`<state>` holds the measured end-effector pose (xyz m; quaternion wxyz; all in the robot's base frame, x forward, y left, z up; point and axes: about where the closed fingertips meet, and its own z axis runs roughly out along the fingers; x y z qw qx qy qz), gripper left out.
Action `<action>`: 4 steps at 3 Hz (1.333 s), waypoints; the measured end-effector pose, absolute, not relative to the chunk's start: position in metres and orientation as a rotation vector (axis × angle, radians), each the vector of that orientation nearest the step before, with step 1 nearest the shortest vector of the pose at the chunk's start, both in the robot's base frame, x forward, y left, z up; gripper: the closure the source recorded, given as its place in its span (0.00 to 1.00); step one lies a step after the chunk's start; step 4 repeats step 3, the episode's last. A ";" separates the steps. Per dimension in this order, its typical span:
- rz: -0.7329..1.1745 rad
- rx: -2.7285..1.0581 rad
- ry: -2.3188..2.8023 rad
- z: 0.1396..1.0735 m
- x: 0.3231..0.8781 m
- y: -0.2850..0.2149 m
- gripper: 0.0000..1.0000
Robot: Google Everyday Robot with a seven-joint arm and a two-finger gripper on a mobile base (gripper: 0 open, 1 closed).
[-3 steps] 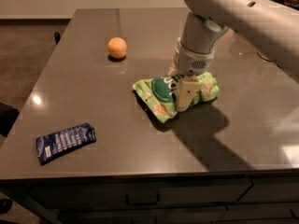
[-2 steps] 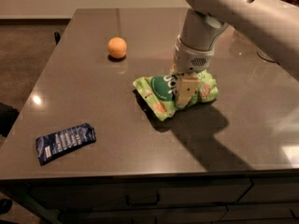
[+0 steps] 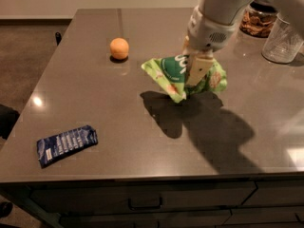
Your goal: Pick green rice chip bag
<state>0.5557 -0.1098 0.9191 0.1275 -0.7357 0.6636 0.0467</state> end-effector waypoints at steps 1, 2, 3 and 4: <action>0.139 -2.077 1.871 0.963 0.563 -0.112 1.00; 0.119 -2.034 1.839 0.991 0.568 -0.114 1.00; 0.103 -2.015 1.823 0.994 0.575 -0.110 1.00; 0.103 -2.015 1.823 0.994 0.575 -0.110 1.00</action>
Offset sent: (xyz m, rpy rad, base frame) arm 0.0032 -0.0165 0.1035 0.1068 -0.0958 -0.0100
